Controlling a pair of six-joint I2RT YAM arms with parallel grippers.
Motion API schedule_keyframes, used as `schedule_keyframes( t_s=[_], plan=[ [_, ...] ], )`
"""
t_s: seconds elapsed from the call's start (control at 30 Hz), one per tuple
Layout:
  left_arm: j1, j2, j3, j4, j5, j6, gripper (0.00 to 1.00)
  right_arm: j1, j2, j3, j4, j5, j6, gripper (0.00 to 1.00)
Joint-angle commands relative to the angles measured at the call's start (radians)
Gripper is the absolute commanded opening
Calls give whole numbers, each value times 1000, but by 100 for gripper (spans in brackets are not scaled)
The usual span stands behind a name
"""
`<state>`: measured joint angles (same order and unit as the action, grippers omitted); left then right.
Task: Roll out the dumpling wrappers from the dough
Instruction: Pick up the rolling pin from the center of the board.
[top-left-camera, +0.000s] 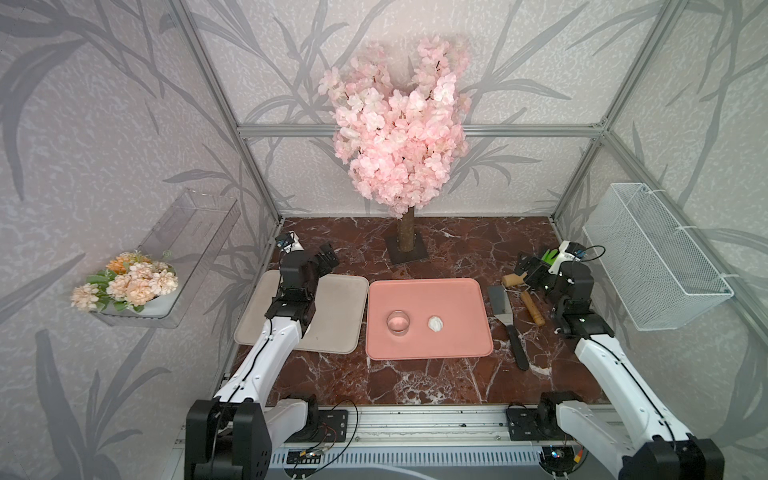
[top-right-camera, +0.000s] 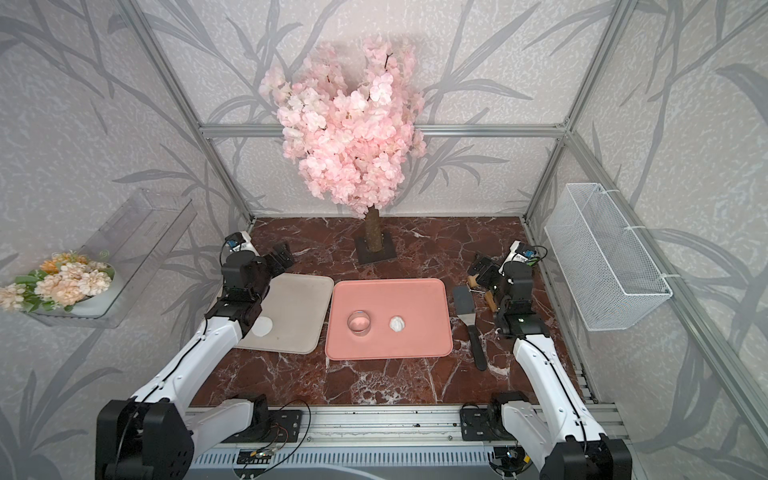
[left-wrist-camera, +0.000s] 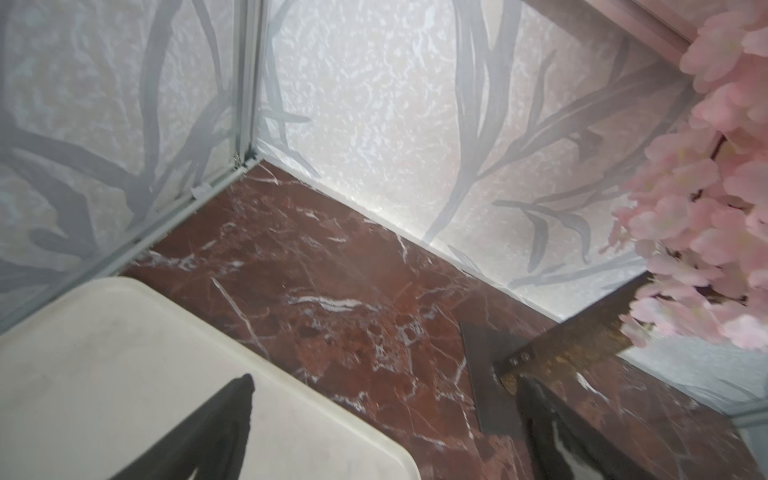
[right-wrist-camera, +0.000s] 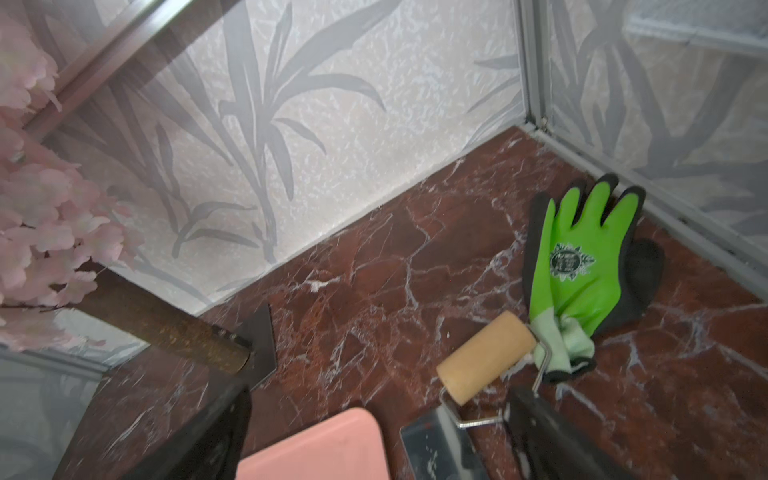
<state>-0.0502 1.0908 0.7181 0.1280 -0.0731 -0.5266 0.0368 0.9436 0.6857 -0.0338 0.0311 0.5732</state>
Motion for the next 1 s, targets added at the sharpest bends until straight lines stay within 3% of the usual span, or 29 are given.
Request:
schedule_keyframes(
  t_s=[0.0,0.2,0.4,0.53,0.7,0.8,0.97],
  plan=[
    [-12,-41,-18,-167,134,-90,100,0,-23,63,-255,-79,46,99],
    [-97,-56,-4,-319,213,-109,100,2,5,132,-492,-79,42,99],
    [-224,-73,-48,-300,266,-173,100,2,71,143,-591,-38,34,99],
    [-296,-50,-59,-254,282,-225,100,-4,140,127,-597,39,44,100],
    [-371,-4,-35,-232,274,-233,100,-75,259,138,-566,62,24,90],
    [-388,9,-28,-228,265,-233,100,-127,351,158,-549,80,2,83],
    [-397,12,-26,-221,276,-236,100,-146,492,242,-574,107,-19,83]
  ],
)
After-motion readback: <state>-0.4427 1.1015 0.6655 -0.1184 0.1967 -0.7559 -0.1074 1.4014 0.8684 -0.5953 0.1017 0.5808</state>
